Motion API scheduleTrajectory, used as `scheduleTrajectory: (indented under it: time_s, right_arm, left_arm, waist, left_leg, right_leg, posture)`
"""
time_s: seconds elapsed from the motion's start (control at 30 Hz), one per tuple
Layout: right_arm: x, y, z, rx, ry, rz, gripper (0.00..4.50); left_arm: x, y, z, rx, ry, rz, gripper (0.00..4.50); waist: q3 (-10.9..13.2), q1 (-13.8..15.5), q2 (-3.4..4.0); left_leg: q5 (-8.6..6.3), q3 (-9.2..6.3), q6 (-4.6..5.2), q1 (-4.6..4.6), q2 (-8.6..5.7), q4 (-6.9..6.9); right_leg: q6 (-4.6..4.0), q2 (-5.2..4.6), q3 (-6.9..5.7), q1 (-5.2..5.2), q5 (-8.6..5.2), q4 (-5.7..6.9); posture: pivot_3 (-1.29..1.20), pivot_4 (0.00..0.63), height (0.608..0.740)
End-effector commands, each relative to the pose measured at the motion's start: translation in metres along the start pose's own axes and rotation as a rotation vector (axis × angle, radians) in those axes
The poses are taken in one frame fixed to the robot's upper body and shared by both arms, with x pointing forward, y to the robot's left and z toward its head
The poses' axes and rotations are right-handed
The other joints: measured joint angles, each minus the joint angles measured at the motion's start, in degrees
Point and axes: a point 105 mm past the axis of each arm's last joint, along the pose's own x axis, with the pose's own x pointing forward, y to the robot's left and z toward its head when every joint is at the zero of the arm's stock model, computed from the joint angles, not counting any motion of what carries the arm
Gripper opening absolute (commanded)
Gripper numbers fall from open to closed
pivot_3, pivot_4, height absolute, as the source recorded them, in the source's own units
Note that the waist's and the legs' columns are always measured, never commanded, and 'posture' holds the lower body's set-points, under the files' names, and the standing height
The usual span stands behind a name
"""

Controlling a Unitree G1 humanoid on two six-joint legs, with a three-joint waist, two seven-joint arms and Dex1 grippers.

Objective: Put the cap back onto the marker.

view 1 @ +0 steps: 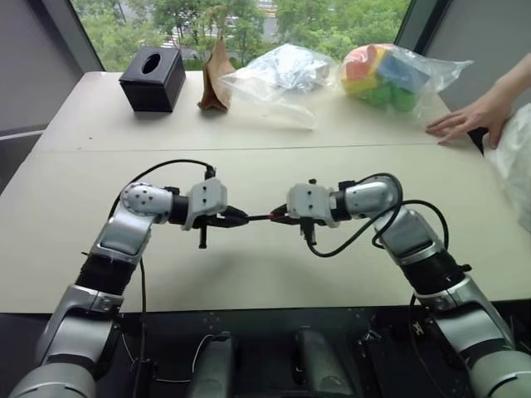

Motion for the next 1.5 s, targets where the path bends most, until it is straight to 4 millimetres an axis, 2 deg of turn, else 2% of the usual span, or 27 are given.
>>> scheduleTrajectory:
  time_s: [0.03,0.4,0.8,0.83,0.87,1.07,1.27,1.5]
  right_arm:
    - [0.011,0.003,0.039,-0.115,-0.129,0.006,0.07]
    - [0.018,0.004,0.050,-0.134,-0.165,0.020,0.07]
    - [-0.002,-0.013,0.019,-0.073,-0.069,-0.073,0.07]
    - [-0.004,-0.014,0.017,-0.069,-0.060,-0.079,0.96]
    - [-0.006,-0.014,0.014,-0.066,-0.051,-0.084,1.32]
    - [-0.021,-0.022,0.000,-0.054,0.003,-0.123,4.46]
    - [-0.043,-0.022,-0.011,0.013,0.022,-0.147,4.46]
    - [-0.051,-0.014,-0.003,0.159,-0.066,-0.204,4.46]
  left_arm:
    - [0.011,0.000,0.034,0.099,-0.111,-0.033,0.00]
    - [0.021,-0.005,0.046,0.143,-0.138,-0.061,0.00]
    - [-0.001,-0.004,0.022,0.058,-0.081,0.031,0.00]
    - [-0.004,-0.005,0.019,0.048,-0.073,0.041,0.00]
    - [-0.008,-0.005,0.016,0.039,-0.064,0.051,0.00]
    - [-0.030,-0.010,0.000,-0.024,-0.009,0.118,0.00]
    - [-0.055,-0.013,-0.015,-0.117,0.046,0.246,0.00]
    - [-0.078,-0.002,-0.008,-0.388,-0.029,0.551,0.00]
  waist:
    - [0.00,0.00,0.00]
    - [0.00,-0.01,0.00]
    - [0.00,-0.04,0.00]
    - [0.00,-0.03,0.00]
    - [0.00,-0.01,0.00]
    - [0.01,-0.13,0.00]
    - [0.01,0.00,0.01]
    - [0.03,0.05,-0.01]
  left_leg:
    - [0.00,0.00,0.00,0.00,0.00,0.00]
    - [0.00,-0.01,0.00,0.00,0.00,0.00]
    - [0.00,-0.01,0.00,0.00,0.01,0.00]
    - [0.00,-0.01,0.00,0.00,0.01,0.00]
    - [0.00,-0.01,0.00,0.00,0.01,0.00]
    - [0.00,-0.01,0.00,-0.01,0.03,0.00]
    - [0.00,0.00,0.00,-0.01,0.05,-0.01]
    - [0.00,-0.04,0.01,-0.03,0.15,-0.01]
  right_leg:
    - [0.00,0.00,0.00,0.00,0.00,0.00]
    - [0.00,0.00,0.00,0.00,0.00,0.00]
    - [0.00,0.00,0.00,0.00,0.00,0.00]
    - [0.00,0.00,0.00,0.00,0.00,0.00]
    - [0.00,-0.01,0.01,0.00,0.00,0.00]
    - [-0.01,-0.01,0.01,-0.02,0.00,0.00]
    - [-0.01,-0.03,0.01,-0.02,-0.01,-0.02]
    - [-0.01,-0.04,0.01,-0.02,-0.01,-0.02]
  posture:
    - [0.00,0.150,0.740]
    - [0.00,0.150,0.740]
    - [0.00,0.150,0.740]
    - [0.00,0.150,0.740]
    - [0.00,0.150,0.740]
    - [0.00,0.150,0.740]
    - [0.00,0.150,0.740]
    - [0.00,0.150,0.740]
